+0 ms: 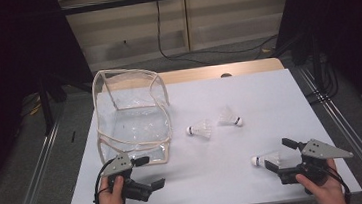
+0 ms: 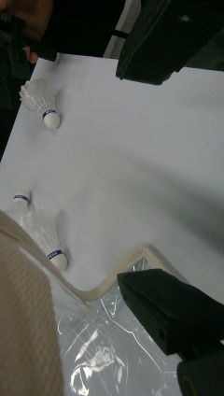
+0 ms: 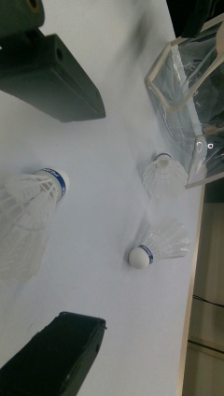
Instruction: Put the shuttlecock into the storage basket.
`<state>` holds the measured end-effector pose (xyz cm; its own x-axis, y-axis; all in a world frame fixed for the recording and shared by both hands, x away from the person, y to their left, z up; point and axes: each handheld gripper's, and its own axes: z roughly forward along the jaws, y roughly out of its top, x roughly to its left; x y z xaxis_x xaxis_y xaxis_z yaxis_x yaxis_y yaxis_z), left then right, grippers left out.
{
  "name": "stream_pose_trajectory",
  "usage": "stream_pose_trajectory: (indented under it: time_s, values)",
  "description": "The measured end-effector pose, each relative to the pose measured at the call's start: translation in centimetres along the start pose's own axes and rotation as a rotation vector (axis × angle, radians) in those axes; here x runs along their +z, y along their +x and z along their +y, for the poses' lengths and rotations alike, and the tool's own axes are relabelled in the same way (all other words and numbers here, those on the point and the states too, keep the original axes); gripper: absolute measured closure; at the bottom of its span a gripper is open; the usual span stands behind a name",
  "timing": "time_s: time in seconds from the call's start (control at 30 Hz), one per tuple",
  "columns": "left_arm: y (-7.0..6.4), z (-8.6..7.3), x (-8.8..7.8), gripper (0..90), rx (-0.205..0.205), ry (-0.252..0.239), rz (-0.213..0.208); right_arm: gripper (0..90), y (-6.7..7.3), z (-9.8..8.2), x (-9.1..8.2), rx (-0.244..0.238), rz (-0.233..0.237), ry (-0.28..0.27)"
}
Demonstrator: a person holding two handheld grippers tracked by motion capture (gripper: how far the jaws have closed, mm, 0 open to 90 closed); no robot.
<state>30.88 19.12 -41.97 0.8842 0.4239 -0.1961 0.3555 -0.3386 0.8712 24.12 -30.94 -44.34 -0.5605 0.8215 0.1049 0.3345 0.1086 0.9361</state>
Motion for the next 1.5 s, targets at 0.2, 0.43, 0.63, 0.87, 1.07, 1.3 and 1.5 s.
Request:
stream_pose_trajectory:
  time_s: [0.2, 0.43, 0.63, 0.87, 1.07, 1.3, 1.5]
  values:
    - [0.1, -0.1, 0.1, 3.8, 0.001, -0.006, 0.006, 4.0, 0.0, -0.1, 0.0, 0.016, -0.008, 0.029]
    - [0.1, -0.2, 0.5, 3.9, 0.006, -0.004, 0.003, 10.1, -0.1, 0.0, -0.7, 0.020, -0.017, 0.044]
    - [0.2, -0.2, 0.3, 3.9, 0.008, -0.004, 0.008, 14.0, -0.4, 0.1, -1.1, 0.066, -0.015, 0.057]
    - [0.2, -0.2, 0.1, 3.9, 0.005, -0.010, 0.009, 20.2, 0.0, 0.3, -0.9, 0.081, 0.018, 0.102]
    - [0.3, -0.3, 0.1, 3.9, 0.006, -0.013, 0.010, 31.7, -0.1, -0.1, -1.3, 0.108, 0.039, 0.145]
    - [0.3, -0.3, 0.1, 4.0, 0.001, -0.026, 0.013, 65.7, -0.1, -0.3, -0.8, 0.117, 0.080, 0.190]
    - [0.3, -0.3, 0.2, 4.0, 0.003, -0.021, 0.009, 89.9, -0.3, 0.0, 0.1, 0.150, 0.145, 0.183]
